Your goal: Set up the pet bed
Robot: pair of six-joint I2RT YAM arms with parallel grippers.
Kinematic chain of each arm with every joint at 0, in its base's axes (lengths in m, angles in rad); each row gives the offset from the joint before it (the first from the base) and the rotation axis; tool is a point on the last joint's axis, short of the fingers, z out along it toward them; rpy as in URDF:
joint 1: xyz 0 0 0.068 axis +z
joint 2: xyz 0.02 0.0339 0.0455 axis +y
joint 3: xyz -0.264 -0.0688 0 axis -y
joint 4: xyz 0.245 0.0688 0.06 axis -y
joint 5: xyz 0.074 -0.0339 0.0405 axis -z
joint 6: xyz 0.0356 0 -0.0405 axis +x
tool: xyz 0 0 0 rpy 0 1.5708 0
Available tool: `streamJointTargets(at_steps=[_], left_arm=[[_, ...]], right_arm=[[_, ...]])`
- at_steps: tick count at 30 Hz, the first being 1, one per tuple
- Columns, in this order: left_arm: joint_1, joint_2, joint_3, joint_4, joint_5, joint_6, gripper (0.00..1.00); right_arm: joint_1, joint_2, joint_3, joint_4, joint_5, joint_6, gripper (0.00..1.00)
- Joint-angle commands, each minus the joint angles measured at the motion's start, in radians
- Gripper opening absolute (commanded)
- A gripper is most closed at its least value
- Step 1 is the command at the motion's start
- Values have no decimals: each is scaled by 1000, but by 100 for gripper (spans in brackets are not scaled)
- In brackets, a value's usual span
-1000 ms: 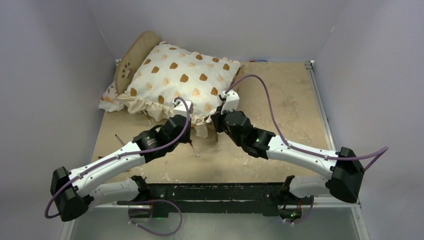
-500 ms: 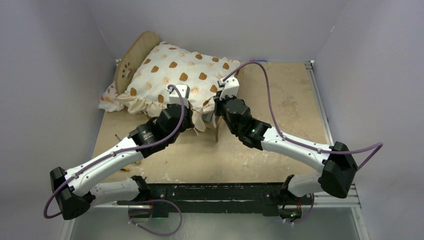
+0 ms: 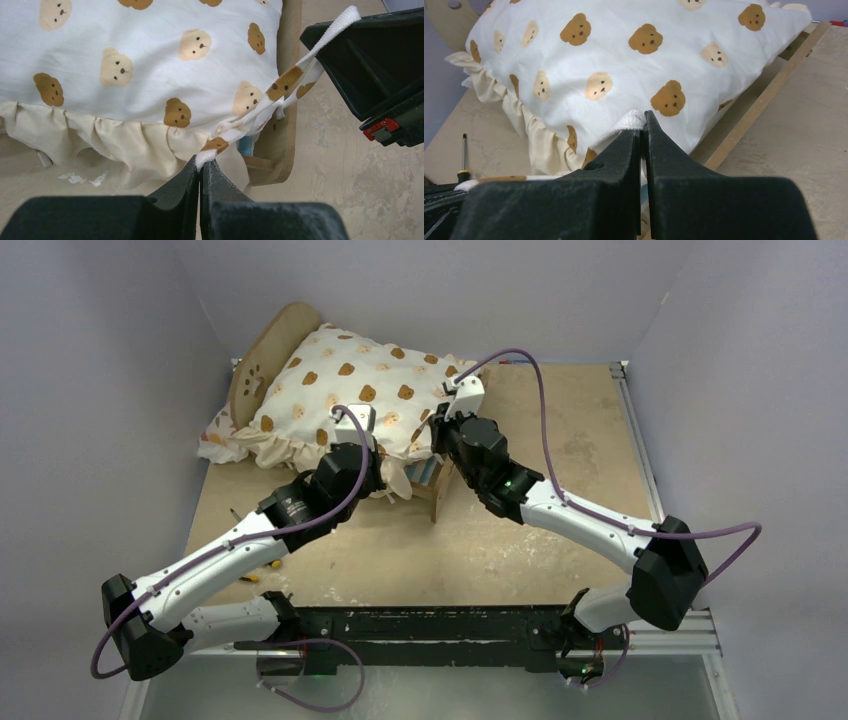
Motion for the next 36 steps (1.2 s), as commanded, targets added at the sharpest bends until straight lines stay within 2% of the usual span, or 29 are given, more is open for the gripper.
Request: streamJointTargets(at_steps=[1, 24, 31, 36], left_arm=[[7, -4, 34, 44, -3, 15, 0], [8, 24, -62, 77, 142, 4, 0], [8, 44, -85, 83, 179, 3, 0], [8, 37, -92, 86, 184, 1, 0]], right_arm=[[3, -28, -17, 18, -43, 48, 0], [3, -28, -74, -169, -30, 148, 2], [5, -59, -86, -209, -89, 162, 13], [5, -96, -73, -286, -141, 157, 37]])
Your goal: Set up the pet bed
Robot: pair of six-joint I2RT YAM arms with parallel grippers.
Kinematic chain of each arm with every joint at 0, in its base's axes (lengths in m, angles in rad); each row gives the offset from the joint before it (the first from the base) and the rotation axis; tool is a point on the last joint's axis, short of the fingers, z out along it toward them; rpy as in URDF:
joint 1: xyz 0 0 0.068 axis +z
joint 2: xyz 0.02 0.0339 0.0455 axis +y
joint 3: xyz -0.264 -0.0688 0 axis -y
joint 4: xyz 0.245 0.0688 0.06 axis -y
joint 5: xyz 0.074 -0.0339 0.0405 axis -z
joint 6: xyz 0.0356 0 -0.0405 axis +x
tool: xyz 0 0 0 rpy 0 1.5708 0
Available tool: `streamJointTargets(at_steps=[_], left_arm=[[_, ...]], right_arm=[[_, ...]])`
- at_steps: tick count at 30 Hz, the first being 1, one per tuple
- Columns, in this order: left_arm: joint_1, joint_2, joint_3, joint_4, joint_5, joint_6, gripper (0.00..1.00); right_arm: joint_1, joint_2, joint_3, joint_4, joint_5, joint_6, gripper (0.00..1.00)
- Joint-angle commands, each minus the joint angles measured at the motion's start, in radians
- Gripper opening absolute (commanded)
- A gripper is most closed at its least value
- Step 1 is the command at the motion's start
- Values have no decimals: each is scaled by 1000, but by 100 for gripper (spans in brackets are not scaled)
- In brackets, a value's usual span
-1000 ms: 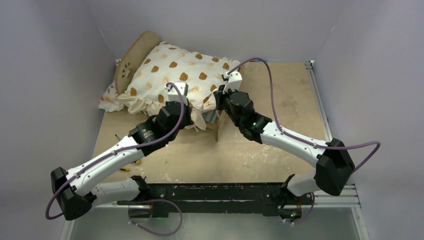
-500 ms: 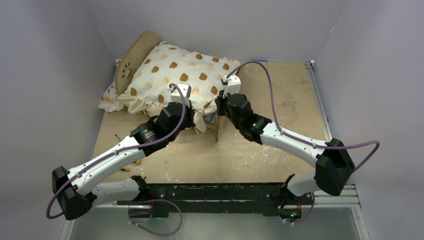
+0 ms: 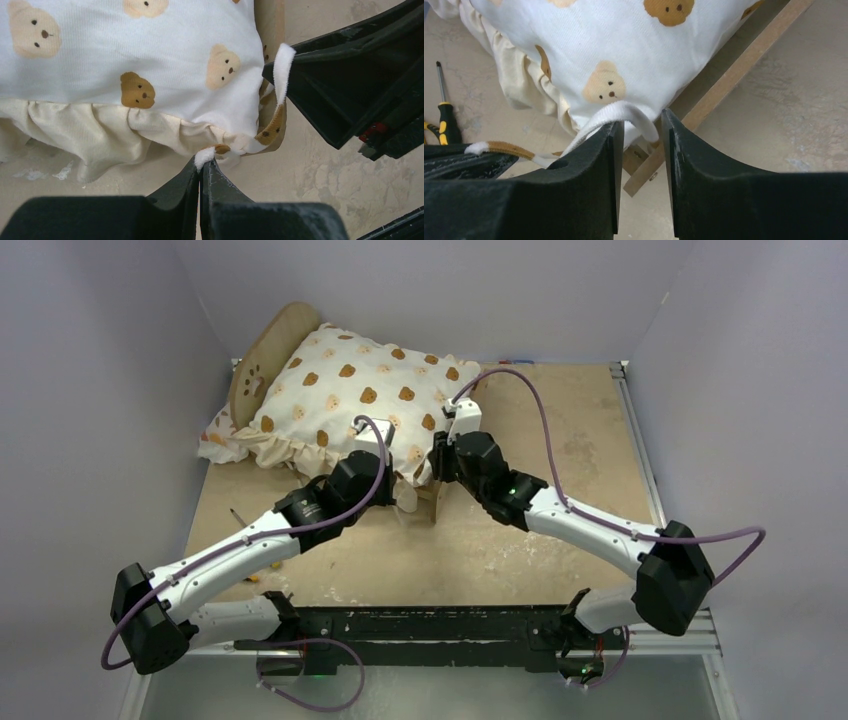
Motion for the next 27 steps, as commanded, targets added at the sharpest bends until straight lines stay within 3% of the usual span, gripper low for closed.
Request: streamJointTargets(at_steps=[1, 6, 10, 17, 27], left_arm=[[7, -9, -9, 43, 18, 2, 0], [6, -5, -12, 42, 17, 0, 0], [6, -6, -12, 31, 5, -4, 0], [6, -22, 5, 11, -36, -17, 0], [5, 19, 7, 51, 8, -23, 0]], right_arm=[[3, -82, 10, -79, -61, 3, 40], [3, -127, 20, -145, -114, -16, 52], [3, -147, 17, -198, -145, -30, 55], [2, -134, 45, -161, -81, -49, 44], [-4, 46, 69, -90, -41, -46, 30]])
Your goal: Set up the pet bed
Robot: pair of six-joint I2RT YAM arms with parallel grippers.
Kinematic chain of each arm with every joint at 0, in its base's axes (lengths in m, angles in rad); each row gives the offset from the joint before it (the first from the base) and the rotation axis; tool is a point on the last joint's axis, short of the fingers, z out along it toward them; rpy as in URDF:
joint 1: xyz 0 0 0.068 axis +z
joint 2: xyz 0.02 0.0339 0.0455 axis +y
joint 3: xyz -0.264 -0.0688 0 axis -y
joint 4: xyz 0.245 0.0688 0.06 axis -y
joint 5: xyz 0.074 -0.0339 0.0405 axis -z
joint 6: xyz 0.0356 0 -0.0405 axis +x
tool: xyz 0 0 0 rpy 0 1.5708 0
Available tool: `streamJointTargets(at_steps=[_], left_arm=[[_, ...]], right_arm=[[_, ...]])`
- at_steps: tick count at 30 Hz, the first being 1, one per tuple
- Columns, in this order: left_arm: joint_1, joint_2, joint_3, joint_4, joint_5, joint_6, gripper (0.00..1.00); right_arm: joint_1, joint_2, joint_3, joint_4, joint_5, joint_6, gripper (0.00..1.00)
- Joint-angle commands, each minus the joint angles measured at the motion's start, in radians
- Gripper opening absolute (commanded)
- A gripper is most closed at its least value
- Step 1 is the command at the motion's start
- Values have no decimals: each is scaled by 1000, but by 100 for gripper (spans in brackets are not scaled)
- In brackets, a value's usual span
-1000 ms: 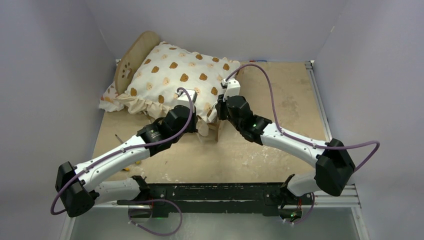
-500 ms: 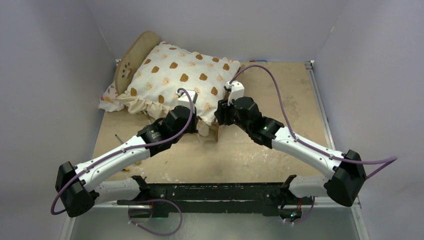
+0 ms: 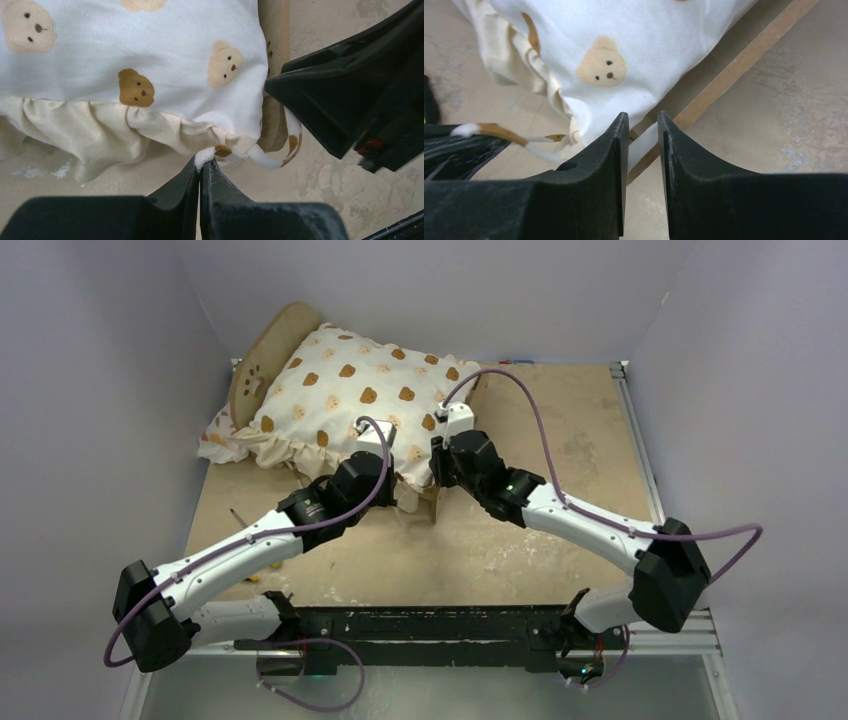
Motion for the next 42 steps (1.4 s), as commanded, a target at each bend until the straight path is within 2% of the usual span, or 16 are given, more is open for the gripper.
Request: streamJointTargets(at_steps=[1, 6, 10, 17, 19, 24, 28, 32, 37, 42], left_arm=[[6, 9, 17, 45, 10, -13, 0], [6, -12, 23, 42, -18, -8, 0], [5, -18, 28, 39, -43, 0, 0], [7, 8, 57, 49, -31, 9, 0], [6, 8, 60, 52, -35, 9, 0], [7, 15, 59, 57, -39, 8, 0], [6, 25, 56, 64, -28, 6, 0], [7, 37, 52, 70, -12, 7, 0], [7, 38, 40, 78, 8, 2, 0], [5, 34, 28, 90, 19, -2, 0]], right_arm=[[-3, 83, 37, 53, 9, -8, 28], [-3, 132, 89, 38, -115, -2, 22], [-3, 124, 128, -16, -223, -14, 23], [-3, -35, 106, -33, -71, -93, 39], [-3, -76, 75, -30, -76, -124, 43], [-3, -169, -33, 12, -172, -174, 52], [-3, -186, -104, 70, -293, -165, 53], [-2, -134, -116, 108, -320, -148, 49], [-5, -79, -113, 116, -214, -92, 27], [-5, -19, -70, 108, -69, -84, 15]])
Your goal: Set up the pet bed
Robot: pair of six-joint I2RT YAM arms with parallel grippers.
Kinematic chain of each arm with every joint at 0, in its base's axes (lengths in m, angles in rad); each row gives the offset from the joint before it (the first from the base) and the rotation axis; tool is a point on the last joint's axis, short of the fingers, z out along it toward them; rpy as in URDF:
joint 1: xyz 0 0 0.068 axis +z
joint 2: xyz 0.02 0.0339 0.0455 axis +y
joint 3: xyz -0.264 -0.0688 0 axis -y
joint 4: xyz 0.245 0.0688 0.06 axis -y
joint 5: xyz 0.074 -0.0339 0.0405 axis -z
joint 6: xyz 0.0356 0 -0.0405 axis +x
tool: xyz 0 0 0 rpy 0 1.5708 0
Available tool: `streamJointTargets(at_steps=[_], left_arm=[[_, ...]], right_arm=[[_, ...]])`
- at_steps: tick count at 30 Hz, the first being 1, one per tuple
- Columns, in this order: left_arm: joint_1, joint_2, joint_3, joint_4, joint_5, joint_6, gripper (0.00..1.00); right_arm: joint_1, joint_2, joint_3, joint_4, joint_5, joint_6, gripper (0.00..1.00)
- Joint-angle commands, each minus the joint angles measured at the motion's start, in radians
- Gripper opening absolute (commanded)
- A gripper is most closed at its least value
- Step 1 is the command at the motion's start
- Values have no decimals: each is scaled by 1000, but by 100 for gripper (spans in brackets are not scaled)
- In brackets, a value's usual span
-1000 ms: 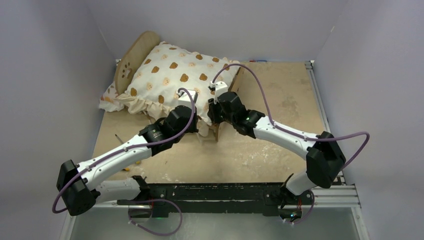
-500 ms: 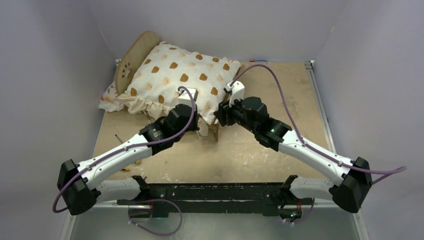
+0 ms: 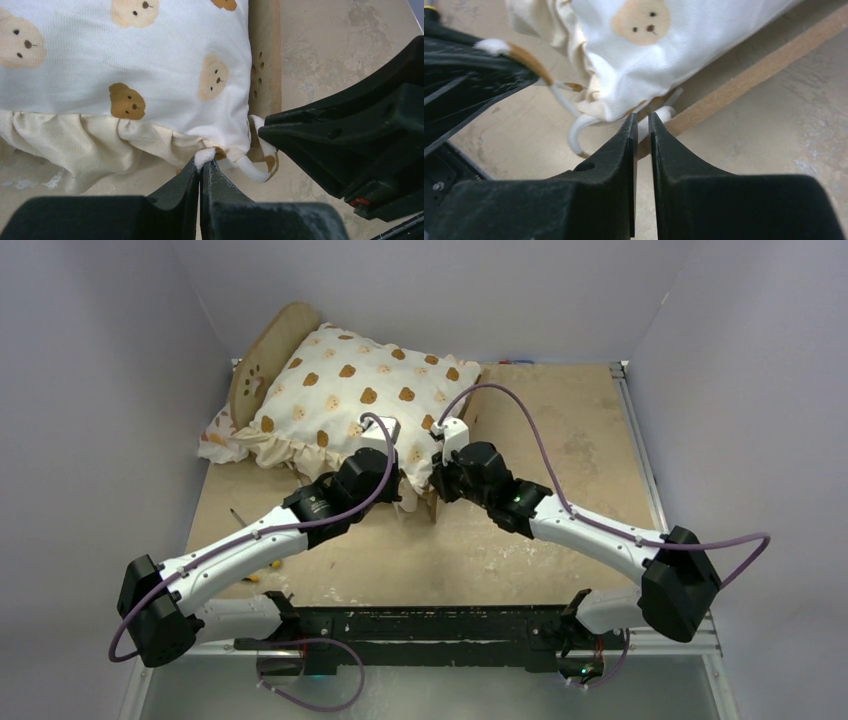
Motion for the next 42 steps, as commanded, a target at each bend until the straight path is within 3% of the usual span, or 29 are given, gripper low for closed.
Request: streamJointTargets(at_steps=[1, 6, 13, 18, 27, 34, 42], left_arm=[[7, -7, 8, 55, 20, -1, 0], [6, -4, -4, 58, 24, -7, 0], [7, -10, -15, 59, 15, -7, 0], [6, -13, -15, 57, 12, -10, 0], [7, -28, -17, 50, 8, -14, 0], [6, -32, -32, 61, 34, -17, 0], [6, -44, -59, 92, 46, -16, 0]], right_arm=[[-3, 40, 56, 26, 170, 27, 14], [-3, 11, 78, -13, 180, 23, 19], [1, -126, 26, 1, -69, -21, 40], [45, -105, 22, -15, -88, -38, 47], [63, -22, 35, -47, 9, -47, 45], [61, 36, 66, -87, 171, 13, 34], [19, 135, 154, -65, 207, 20, 32]])
